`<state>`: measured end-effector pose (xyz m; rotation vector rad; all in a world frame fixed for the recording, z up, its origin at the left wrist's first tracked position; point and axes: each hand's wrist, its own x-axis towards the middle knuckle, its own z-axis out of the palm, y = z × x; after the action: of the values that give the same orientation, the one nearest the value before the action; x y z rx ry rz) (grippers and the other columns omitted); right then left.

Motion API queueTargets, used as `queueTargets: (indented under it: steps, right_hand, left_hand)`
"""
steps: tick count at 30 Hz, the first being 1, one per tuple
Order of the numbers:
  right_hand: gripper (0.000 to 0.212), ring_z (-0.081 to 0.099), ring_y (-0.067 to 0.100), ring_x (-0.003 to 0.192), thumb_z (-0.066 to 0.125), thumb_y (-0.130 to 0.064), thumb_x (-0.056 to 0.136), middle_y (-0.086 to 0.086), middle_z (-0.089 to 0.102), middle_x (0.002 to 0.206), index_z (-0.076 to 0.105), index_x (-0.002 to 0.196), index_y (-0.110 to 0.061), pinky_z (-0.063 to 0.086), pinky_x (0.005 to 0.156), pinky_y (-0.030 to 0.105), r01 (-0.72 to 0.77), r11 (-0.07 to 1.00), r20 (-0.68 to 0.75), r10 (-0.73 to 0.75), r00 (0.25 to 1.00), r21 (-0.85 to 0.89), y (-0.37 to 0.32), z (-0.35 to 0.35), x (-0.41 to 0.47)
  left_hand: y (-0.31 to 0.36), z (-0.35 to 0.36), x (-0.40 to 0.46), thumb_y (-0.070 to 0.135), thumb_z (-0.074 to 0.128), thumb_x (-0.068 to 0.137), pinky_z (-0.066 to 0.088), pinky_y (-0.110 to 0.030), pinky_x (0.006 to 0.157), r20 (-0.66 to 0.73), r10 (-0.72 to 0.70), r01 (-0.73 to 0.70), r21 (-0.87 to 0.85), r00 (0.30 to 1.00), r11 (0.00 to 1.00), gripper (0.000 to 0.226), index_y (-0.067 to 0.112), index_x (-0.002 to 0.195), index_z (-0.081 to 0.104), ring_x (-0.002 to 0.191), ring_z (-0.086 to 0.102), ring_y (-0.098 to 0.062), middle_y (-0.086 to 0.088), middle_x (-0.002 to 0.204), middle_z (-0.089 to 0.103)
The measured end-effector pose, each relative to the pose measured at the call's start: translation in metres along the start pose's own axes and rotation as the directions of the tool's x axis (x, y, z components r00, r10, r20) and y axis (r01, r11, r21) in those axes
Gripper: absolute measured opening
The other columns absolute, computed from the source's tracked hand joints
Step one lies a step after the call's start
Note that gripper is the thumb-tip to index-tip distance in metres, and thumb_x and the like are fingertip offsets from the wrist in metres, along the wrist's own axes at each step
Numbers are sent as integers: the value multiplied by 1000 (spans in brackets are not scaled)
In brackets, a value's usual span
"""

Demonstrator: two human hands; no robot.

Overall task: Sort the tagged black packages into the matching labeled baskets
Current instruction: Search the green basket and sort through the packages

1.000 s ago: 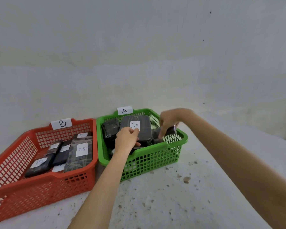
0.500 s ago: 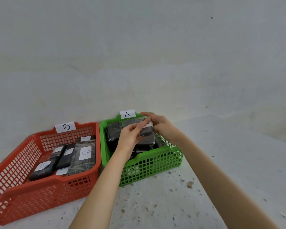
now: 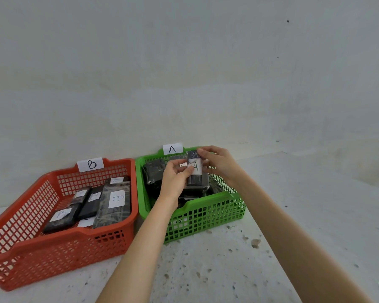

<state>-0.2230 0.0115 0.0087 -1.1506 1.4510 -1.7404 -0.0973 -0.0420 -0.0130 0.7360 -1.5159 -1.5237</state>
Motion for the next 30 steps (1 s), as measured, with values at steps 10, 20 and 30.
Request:
queueTargets:
  steps: [10, 20, 30]
  right_hand:
    - [38, 57, 28, 111, 41, -6, 93, 18, 50, 132, 44, 129, 4, 51, 90, 31, -39, 149, 52, 560, 827, -988, 23, -17, 14]
    - [22, 51, 16, 55, 38, -16, 95, 11, 55, 80, 50, 83, -1, 49, 50, 23, -142, 287, -3, 437, 899, -947, 20, -16, 17]
    - [19, 63, 28, 77, 36, -6, 88, 22, 61, 96, 50, 99, -2, 58, 57, 31, -338, 916, 148, 312, 939, 217, -14, -28, -17]
  left_hand:
    - [-4, -4, 4, 11, 54, 86, 33, -24, 71, -173, 30, -13, 101, 984, 995, 8, 16, 91, 59, 80, 49, -5, 5, 89, 55]
    - [-7, -5, 9, 16, 55, 91, 41, -27, 72, -263, -16, 40, 88, 965, 995, 35, 8, 123, 41, 79, 51, -11, 2, 92, 50]
    - [-7, -2, 11, 13, 52, 92, 47, -50, 98, -178, -118, 127, 35, 977, 991, 14, 9, 103, 44, 109, 59, -35, -21, 118, 59]
